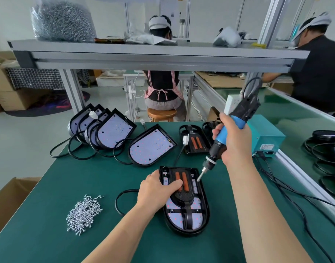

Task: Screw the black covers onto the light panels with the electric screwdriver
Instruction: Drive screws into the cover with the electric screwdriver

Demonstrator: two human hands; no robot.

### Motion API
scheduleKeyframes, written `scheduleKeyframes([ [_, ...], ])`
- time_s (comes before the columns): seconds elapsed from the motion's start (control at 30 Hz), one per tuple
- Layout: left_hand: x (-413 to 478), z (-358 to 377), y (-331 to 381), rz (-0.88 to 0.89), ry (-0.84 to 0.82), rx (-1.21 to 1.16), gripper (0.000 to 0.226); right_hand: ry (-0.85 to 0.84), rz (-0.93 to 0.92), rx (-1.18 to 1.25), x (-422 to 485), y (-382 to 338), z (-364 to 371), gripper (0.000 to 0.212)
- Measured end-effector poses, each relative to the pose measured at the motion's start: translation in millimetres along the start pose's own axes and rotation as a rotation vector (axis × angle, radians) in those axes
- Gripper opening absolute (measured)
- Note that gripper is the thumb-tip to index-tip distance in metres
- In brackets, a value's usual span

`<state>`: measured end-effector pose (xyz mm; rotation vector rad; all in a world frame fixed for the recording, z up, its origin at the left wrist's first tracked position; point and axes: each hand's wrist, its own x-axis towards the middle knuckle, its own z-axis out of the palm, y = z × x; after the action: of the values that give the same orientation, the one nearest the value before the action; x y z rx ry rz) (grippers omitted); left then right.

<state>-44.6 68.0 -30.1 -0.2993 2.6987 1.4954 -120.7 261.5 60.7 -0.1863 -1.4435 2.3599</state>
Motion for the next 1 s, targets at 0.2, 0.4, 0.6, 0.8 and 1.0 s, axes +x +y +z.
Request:
scheduleKeyframes([
  [0.2, 7.2, -5.6, 7.0, -0.025, -0.009, 0.423, 0.060, 0.125, 0.288, 0.022, 17.7, 22.6, -51.2, 0.029],
  [0.4, 12.0, -4.7, 22.4, -0.124, -0.087, 0.378, 0.062, 0.329, 0.367, -0.003, 7.3, 64.0, -69.3, 0.053],
  [0.6, 16.2, 5.6, 27.9, -0.178, -0.153, -0.038, 0.054, 0.255, 0.436, -0.078, -4.9, 75.7, -75.3, 0.046],
  [0.8, 20.7, 5.7, 24.1, -0.306, -0.186, -0.381, 0.092, 0.182, 0.357, -0.402, -19.0, 80.5, -68.1, 0.022],
  [1.0, 24.3, -2.8, 19.4, -0.343, -0.158, -0.426, 0.078, 0.159, 0.224, -0.780, -37.8, 88.0, -52.7, 0.032],
])
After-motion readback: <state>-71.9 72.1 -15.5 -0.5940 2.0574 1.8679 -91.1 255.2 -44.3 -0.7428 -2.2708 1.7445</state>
